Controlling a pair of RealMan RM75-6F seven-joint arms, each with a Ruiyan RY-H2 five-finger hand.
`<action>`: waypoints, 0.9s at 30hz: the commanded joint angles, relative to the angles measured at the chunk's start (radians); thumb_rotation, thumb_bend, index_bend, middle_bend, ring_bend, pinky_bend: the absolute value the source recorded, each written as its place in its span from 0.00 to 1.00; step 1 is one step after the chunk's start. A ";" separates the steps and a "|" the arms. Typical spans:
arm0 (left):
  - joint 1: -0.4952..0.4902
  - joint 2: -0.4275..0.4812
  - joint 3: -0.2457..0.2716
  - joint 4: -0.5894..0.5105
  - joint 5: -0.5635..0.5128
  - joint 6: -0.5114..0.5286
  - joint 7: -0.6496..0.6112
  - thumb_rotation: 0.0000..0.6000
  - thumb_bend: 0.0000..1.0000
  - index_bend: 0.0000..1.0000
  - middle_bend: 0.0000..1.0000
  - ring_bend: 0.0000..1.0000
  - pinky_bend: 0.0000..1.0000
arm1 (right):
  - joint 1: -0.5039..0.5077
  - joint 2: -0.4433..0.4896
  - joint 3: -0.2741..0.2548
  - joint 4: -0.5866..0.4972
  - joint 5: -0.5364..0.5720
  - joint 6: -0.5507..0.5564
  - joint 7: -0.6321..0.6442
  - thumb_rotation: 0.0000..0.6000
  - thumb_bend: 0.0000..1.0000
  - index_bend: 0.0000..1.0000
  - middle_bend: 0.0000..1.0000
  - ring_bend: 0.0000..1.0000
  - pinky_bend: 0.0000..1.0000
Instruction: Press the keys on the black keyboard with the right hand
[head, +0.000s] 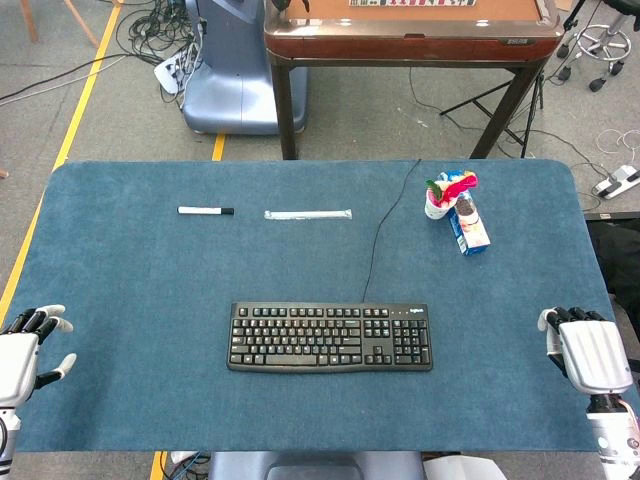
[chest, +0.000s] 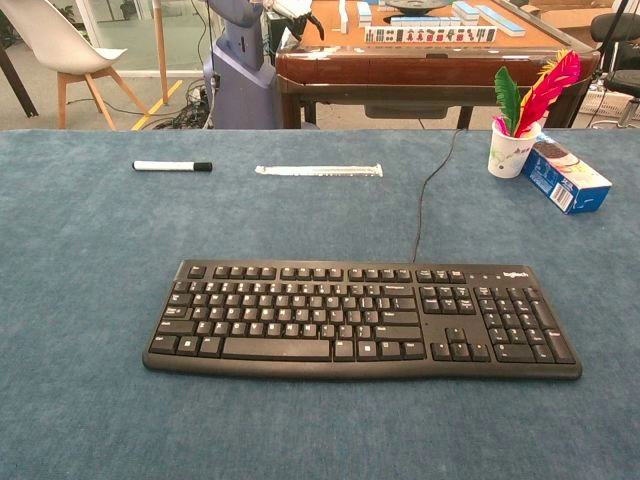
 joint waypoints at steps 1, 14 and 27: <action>0.002 0.002 0.000 -0.002 0.001 0.003 -0.002 1.00 0.18 0.46 0.30 0.24 0.45 | 0.006 -0.004 -0.001 0.002 -0.003 -0.009 -0.001 1.00 0.78 0.54 0.54 0.46 0.55; 0.001 0.000 0.001 0.001 -0.003 -0.004 0.000 1.00 0.18 0.46 0.30 0.24 0.44 | 0.034 -0.020 0.013 0.023 -0.001 -0.034 0.022 1.00 0.78 0.54 0.55 0.48 0.70; 0.001 -0.009 0.001 0.014 0.004 0.002 0.016 1.00 0.18 0.46 0.30 0.24 0.45 | 0.249 -0.047 0.085 -0.036 0.055 -0.289 -0.214 1.00 0.78 0.54 0.66 0.65 0.94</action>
